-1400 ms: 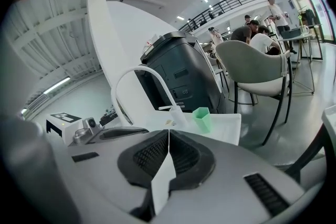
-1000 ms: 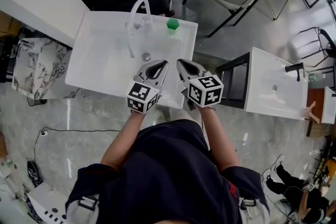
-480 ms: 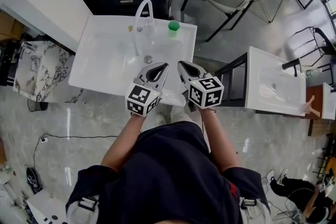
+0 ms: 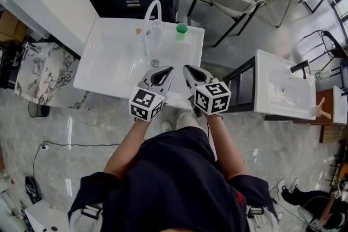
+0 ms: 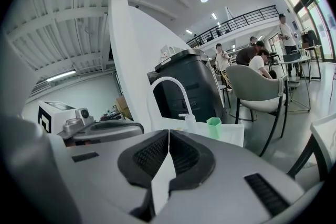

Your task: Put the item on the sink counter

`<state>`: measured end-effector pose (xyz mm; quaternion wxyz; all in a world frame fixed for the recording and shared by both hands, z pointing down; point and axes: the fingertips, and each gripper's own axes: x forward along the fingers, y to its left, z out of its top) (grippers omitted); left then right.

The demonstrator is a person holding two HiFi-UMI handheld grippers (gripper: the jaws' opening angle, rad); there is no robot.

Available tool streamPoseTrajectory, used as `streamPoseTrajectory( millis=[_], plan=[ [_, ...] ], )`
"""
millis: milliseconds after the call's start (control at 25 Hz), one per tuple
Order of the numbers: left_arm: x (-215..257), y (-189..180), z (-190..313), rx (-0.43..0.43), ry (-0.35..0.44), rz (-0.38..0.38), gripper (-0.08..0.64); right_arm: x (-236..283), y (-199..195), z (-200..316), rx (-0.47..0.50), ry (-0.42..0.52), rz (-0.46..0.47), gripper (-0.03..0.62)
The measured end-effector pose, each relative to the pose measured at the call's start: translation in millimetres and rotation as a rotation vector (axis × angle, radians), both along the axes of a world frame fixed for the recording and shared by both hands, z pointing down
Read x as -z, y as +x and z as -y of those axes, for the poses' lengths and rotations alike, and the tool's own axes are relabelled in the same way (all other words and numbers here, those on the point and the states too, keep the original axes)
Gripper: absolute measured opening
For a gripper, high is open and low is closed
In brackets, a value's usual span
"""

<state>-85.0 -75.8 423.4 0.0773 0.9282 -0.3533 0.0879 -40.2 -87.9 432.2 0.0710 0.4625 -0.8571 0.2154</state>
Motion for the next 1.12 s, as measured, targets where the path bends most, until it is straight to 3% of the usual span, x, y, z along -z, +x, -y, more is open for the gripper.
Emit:
streamPoseTrajectory(
  millis=[560, 1120],
  plan=[
    [23, 17, 1, 0.002, 0.05, -0.027, 0.014, 16, 18, 0, 0.002, 0.04, 0.01, 0.035],
    [37, 55, -39, 0.053, 0.054, -0.013, 0.014, 36, 56, -48, 0.061, 0.057, 0.005, 0.035]
  ],
)
